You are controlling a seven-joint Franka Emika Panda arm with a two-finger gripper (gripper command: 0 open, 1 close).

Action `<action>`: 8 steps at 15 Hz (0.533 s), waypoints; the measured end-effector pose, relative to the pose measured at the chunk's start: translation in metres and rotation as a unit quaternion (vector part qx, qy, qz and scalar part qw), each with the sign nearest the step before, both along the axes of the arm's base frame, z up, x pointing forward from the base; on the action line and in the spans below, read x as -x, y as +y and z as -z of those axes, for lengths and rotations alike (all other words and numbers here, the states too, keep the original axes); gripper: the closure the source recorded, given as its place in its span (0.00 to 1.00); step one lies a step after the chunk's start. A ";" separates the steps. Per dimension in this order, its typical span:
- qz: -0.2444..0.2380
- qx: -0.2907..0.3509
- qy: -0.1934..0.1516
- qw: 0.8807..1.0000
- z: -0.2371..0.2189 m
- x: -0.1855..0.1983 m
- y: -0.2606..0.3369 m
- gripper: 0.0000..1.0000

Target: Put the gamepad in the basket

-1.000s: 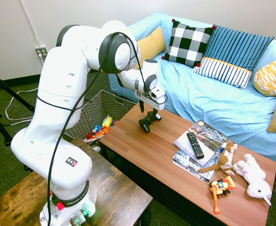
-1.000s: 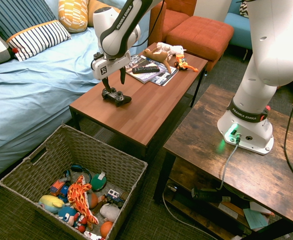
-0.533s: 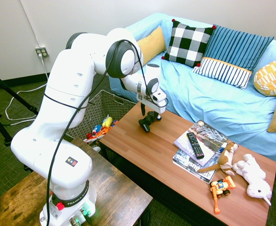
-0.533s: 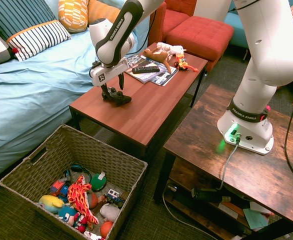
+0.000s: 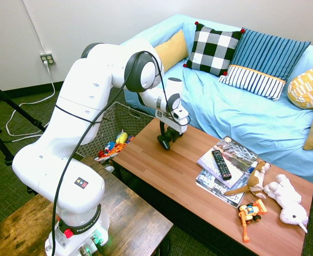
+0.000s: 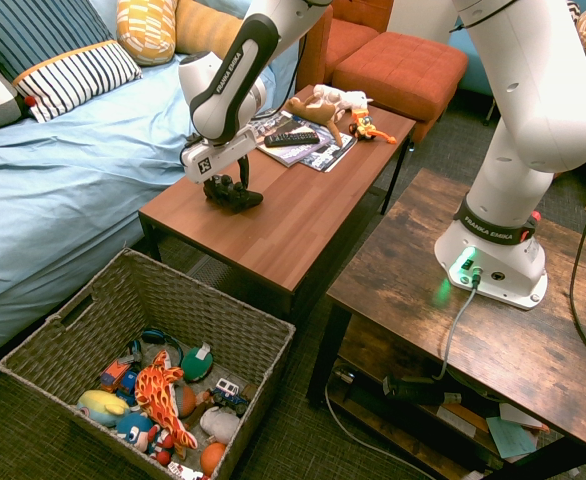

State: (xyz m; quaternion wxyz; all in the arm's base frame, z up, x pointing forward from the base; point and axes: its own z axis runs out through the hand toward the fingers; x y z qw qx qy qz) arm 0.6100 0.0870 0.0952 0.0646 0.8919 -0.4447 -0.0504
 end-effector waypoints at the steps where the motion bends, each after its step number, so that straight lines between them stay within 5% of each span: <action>1: 0.001 -0.001 0.001 1.000 0.001 0.000 0.000 1.00; 8: -0.003 -0.005 -0.004 1.000 0.005 -0.002 0.003 1.00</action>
